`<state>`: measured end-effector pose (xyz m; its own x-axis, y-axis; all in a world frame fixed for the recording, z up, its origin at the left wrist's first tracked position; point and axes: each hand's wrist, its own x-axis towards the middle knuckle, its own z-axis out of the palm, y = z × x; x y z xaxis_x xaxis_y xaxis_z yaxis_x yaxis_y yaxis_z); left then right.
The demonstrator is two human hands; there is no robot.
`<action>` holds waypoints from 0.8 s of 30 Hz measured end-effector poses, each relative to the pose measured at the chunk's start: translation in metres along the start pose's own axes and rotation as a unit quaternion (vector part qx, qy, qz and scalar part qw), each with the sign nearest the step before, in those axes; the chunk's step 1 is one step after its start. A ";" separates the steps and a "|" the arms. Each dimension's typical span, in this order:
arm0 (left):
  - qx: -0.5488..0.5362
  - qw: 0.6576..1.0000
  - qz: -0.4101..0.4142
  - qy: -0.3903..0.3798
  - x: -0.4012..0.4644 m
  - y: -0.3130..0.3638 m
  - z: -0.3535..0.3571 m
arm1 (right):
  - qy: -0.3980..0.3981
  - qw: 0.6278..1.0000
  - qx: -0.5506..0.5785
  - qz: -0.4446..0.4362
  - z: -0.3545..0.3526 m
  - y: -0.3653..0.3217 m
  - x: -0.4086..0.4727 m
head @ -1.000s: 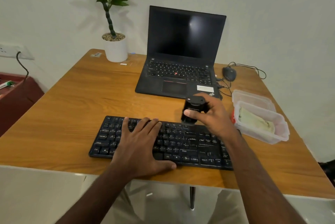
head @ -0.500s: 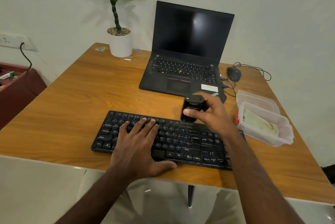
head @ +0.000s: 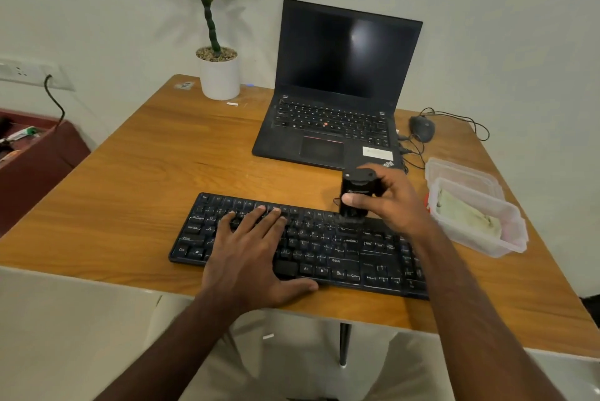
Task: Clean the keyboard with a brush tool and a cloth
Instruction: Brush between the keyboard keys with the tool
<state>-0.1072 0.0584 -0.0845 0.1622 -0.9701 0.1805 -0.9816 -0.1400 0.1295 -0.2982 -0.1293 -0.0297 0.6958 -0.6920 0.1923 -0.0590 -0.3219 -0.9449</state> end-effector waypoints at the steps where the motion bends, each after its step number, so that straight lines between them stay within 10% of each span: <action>1: -0.001 1.000 0.002 0.003 0.000 0.000 0.000 | 0.007 1.000 0.011 -0.010 0.005 -0.002 0.002; 12: -0.001 1.000 0.000 0.002 0.000 -0.001 -0.002 | -0.047 0.998 -0.040 0.022 0.018 0.004 0.006; 24: 0.001 1.000 0.003 0.017 0.000 -0.001 0.000 | 0.074 0.996 -0.017 0.037 -0.008 0.007 -0.010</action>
<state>-0.1066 0.0584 -0.0842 0.1595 -0.9638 0.2135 -0.9828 -0.1345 0.1267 -0.3111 -0.1296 -0.0363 0.5762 -0.8013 0.1613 -0.1328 -0.2864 -0.9489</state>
